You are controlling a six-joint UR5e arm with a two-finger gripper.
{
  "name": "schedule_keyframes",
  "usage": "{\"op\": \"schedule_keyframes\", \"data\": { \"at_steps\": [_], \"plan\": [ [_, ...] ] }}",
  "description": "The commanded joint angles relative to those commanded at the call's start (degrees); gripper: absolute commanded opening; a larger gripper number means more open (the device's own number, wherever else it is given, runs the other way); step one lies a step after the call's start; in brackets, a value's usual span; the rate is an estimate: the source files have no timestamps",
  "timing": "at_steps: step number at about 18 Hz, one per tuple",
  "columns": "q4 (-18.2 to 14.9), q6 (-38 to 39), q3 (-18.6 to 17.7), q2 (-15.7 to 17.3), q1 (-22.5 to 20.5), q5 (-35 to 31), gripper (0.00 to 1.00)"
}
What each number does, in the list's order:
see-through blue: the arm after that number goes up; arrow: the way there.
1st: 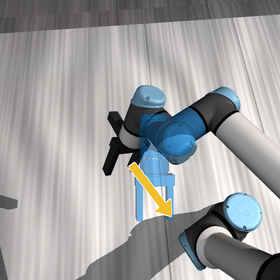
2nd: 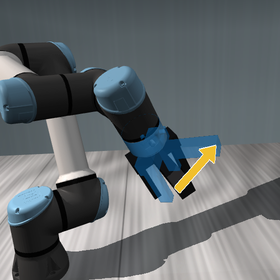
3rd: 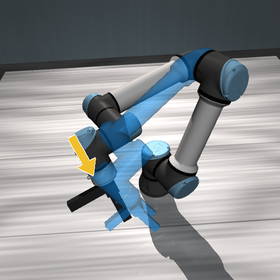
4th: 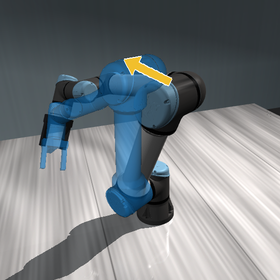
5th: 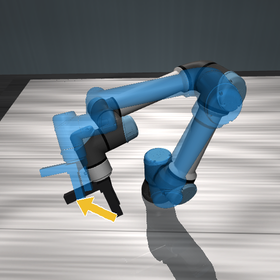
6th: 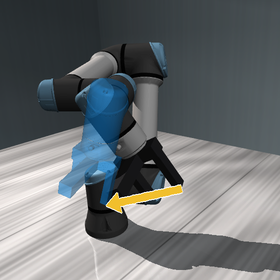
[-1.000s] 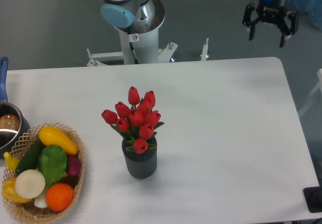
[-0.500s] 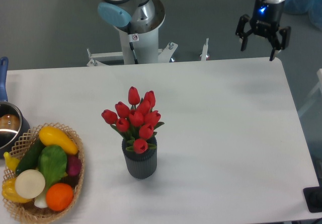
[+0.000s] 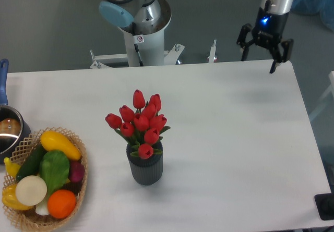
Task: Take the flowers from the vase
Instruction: 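Move the open gripper toward the red tulip bouquet in the vase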
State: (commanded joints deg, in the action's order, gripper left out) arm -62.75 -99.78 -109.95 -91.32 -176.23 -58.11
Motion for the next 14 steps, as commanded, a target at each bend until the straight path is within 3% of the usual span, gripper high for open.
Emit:
{"op": "schedule_keyframes", "data": {
  "at_steps": [3, 7, 11, 14],
  "plan": [
    [-0.17, 1.87, -0.17, -0.09, 2.20, 2.90, 1.00],
    [0.09, 1.78, -1.32, -1.05, 3.00, 15.11, 1.00],
    [0.09, 1.69, -2.02, -2.10, 6.15, 17.58, 1.00],
    [0.18, 1.69, -2.37, -4.13, 8.26, 23.63, 1.00]
  ]
}}
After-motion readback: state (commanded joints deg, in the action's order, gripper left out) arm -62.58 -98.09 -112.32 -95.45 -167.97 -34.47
